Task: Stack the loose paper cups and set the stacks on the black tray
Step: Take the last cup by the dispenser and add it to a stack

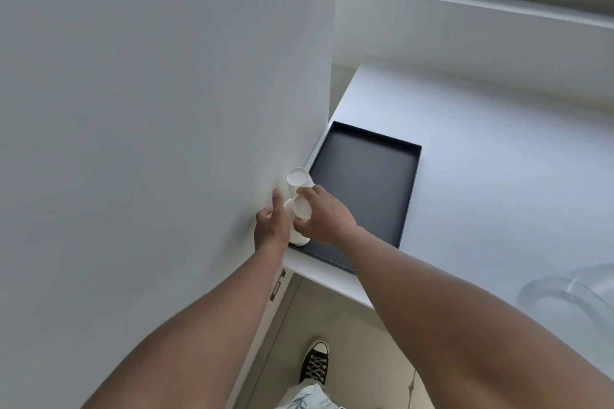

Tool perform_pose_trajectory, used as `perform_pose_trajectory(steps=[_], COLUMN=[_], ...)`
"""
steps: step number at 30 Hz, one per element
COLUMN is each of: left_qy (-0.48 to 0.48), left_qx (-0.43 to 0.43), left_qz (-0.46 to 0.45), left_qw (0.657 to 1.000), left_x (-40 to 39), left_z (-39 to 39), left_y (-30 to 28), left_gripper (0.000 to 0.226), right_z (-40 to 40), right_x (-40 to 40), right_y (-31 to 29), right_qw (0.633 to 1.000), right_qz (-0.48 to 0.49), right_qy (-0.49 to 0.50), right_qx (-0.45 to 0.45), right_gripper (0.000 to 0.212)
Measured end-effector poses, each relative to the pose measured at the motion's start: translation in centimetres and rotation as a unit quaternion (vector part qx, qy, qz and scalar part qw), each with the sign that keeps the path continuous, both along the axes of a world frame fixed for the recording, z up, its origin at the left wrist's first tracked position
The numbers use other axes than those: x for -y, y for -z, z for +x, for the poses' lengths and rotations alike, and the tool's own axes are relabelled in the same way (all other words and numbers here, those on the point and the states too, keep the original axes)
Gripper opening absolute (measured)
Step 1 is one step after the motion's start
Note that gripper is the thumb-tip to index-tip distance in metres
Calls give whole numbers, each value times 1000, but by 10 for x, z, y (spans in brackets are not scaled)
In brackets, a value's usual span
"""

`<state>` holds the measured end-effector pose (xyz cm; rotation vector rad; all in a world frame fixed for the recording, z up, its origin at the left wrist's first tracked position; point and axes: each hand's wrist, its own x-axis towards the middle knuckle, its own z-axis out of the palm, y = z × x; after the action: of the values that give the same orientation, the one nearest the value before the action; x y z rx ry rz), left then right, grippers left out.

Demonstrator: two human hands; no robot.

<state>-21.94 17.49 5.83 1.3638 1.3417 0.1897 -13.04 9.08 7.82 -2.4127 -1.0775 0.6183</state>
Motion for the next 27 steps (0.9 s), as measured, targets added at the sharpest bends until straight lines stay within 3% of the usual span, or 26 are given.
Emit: perform_pose_trajectory(steps=[8,15,21,27], left_qy=[49,42,36,42], left_qx=[23,12,0,-12], left_qz=[-65,-51,-42,-41], left_qw=[996,998,998,998], left_x=[-9,-12,-11,-10], left_z=[3,7,10,12], left_y=[11,23,29,28], left_gripper=[69,45,42,42], right_z=[0,0,1,2], right_x=[-12,-12,-9,-5], right_y=[17,23,28,31], right_qw=[1000,999,999,998], right_qz=[-19,-12,-21,-60], right_qy=[0,7,3,-6], right_qx=[-22,-32,-35,-36], right_gripper=[70,57,46,49])
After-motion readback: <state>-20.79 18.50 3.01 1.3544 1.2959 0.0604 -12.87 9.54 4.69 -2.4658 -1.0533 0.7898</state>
